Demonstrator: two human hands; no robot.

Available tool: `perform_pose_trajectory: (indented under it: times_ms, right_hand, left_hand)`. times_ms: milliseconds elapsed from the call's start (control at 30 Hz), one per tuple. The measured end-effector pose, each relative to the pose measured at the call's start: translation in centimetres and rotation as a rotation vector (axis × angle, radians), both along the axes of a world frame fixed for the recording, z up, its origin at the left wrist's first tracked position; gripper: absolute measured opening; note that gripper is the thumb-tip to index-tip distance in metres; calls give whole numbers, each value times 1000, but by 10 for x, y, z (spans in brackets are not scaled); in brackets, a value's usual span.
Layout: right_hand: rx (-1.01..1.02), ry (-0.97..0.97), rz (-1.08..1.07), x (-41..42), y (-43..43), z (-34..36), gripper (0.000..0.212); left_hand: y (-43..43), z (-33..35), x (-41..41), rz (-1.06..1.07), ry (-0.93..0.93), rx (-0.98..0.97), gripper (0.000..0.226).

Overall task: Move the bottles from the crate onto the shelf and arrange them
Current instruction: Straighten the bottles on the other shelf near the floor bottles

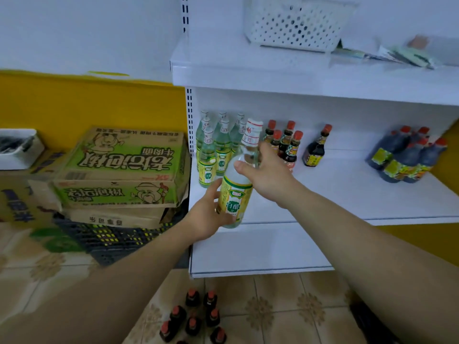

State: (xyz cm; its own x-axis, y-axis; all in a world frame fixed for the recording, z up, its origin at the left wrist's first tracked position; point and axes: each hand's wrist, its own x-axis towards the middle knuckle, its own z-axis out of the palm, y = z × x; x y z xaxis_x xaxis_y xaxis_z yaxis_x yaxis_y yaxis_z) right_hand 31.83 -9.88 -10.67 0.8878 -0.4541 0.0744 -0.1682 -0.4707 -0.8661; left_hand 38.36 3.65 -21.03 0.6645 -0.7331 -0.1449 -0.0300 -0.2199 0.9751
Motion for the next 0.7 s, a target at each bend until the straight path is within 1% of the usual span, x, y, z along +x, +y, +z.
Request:
perform_pose_trajectory:
  times_ms: [100,233,433,700]
  right_hand:
    - [8,16,29,31,-20,-27,47]
    - [-37,66,123,65,-48,-75,54]
    - [-9,112,184,101,-79,-121,52]
    - [21,117,198,133,-95,-152,49]
  left_hand:
    - [-24,-22,23,87,0,5,78]
    - [-58,-64,49,245,18,57,67]
    - [-86,-106,73,372,81,154,66]
    - [-108,-129,98,448,117,168,65]
